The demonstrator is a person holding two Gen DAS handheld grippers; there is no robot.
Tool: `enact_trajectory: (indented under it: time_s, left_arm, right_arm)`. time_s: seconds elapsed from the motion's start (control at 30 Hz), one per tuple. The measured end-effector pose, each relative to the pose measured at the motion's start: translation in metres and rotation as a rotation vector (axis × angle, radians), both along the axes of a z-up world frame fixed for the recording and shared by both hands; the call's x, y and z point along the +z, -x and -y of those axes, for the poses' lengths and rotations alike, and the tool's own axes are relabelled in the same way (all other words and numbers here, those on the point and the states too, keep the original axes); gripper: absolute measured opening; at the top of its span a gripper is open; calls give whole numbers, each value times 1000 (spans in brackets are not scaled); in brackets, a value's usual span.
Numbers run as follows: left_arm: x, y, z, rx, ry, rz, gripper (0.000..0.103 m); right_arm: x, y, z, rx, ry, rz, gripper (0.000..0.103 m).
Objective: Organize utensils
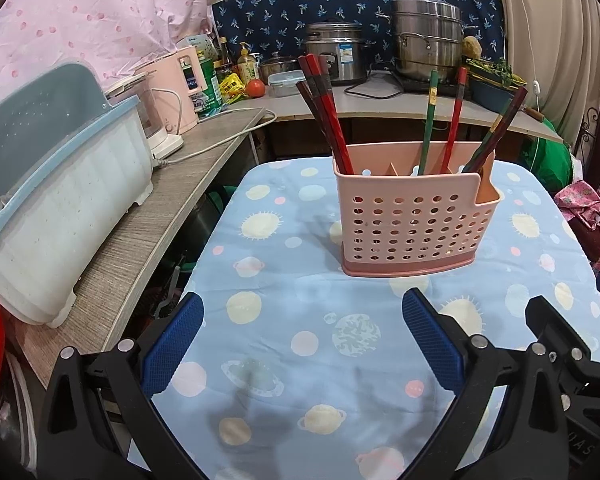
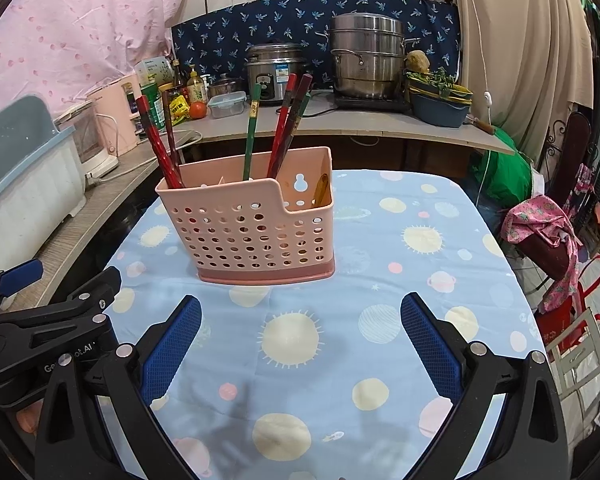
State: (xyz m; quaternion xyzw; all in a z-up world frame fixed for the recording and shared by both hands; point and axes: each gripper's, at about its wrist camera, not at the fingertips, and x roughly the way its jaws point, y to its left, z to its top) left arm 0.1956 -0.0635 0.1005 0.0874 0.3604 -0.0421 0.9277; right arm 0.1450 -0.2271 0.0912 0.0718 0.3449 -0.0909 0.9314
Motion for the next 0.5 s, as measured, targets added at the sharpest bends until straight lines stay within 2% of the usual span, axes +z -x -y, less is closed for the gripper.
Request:
enact_trajectory:
  time_s: [0.5]
  left_arm:
    - [-4, -4, 5, -3, -8, -10, 95]
  right_arm:
    - [-5, -3, 3, -4, -1, -11, 96]
